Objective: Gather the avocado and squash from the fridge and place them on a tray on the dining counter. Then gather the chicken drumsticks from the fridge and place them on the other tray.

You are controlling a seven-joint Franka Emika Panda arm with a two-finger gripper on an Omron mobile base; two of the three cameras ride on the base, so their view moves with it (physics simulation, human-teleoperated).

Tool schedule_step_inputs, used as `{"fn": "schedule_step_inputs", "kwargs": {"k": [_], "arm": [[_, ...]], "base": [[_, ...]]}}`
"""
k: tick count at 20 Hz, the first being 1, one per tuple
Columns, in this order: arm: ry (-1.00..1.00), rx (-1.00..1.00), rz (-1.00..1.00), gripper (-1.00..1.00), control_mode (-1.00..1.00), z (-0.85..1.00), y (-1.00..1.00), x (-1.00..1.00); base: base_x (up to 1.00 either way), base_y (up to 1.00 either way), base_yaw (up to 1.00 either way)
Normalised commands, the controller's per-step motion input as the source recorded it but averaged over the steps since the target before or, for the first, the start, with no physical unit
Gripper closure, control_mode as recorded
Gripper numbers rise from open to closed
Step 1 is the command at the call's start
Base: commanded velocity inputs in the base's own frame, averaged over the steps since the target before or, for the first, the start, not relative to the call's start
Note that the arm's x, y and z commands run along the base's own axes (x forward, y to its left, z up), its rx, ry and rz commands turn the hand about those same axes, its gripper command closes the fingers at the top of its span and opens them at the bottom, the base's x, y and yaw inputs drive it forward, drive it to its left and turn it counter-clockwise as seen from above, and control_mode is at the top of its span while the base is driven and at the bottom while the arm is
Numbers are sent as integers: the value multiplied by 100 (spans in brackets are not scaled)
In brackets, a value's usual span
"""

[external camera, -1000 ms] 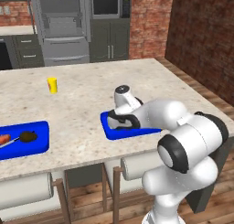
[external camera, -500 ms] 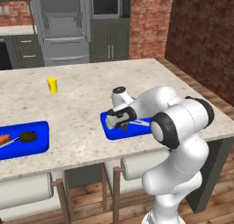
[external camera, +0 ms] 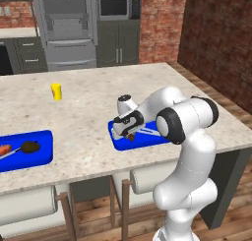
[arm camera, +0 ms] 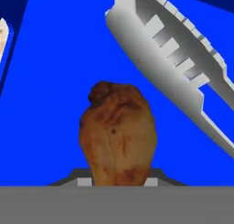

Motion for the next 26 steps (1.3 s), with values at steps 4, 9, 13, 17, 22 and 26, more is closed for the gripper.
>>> {"fn": "schedule_step_inputs", "kwargs": {"k": [4, 9, 13, 17, 22, 26], "arm": [[6, 0, 0, 100, -100, -29, 9, 29], [2, 0, 0, -100, -100, -22, 4, 17], [0, 2, 0, -100, -100, -1, 0, -13], [0, 3, 0, -100, -100, 15, 0, -35], [0, 3, -3, -100, -100, 53, -2, -35], [0, 6, -5, -100, -100, 80, -14, -31]], "base": [[0, 0, 0], [0, 0, 0], [0, 0, 0], [0, 0, 0], [0, 0, 0], [0, 0, 0]]}}
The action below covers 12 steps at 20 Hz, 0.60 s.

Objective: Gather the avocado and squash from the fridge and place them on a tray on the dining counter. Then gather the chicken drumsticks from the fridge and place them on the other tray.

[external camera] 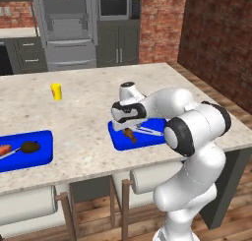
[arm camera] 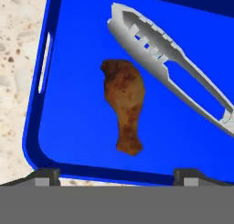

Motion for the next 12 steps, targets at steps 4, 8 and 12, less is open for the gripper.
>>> {"fn": "schedule_step_inputs", "kwargs": {"k": [4, 8, 12], "arm": [[-2, 5, -7, -100, -100, 72, -23, -42], [-12, 5, -3, -100, -100, 75, -21, -63], [-14, 5, -2, -100, -100, 79, -17, -68]], "base": [[0, 0, 0], [0, 0, 0], [0, 0, 0]]}}
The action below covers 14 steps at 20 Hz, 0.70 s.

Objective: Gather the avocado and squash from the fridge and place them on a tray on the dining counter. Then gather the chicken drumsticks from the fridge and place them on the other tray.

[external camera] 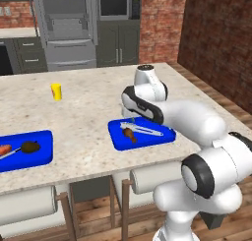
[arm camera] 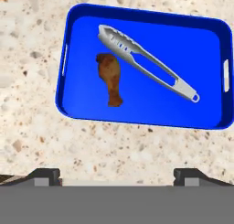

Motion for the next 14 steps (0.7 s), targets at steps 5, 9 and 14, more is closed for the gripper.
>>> {"fn": "schedule_step_inputs", "kwargs": {"k": [5, 9, 14], "arm": [[-20, 1, -1, -100, -100, 74, -15, -76], [-26, 0, 0, -100, -100, 74, -3, -75], [-30, 0, 0, -100, -100, 69, -2, -84]], "base": [[0, 0, 0], [0, 0, 0], [0, 0, 0]]}}
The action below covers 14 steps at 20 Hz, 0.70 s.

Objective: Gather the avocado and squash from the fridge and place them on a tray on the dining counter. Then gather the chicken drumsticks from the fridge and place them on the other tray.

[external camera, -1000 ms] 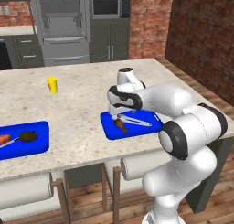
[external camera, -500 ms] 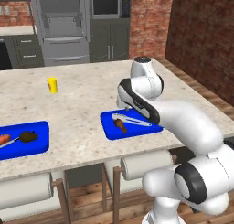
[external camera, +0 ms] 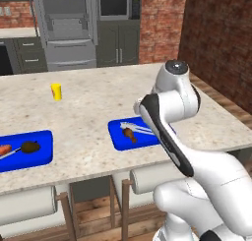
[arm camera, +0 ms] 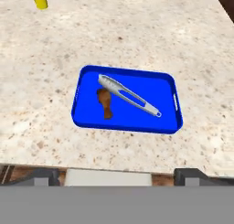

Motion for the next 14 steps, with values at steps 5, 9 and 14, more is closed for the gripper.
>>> {"fn": "schedule_step_inputs", "kwargs": {"k": [5, 9, 14], "arm": [[-36, 0, 1, -100, -100, 51, -16, -97], [-41, 0, 3, -100, -100, 37, -27, -100], [-35, 0, 0, -100, -100, 14, -15, -91]], "base": [[0, 0, 0], [0, 0, 0], [0, 0, 0]]}}
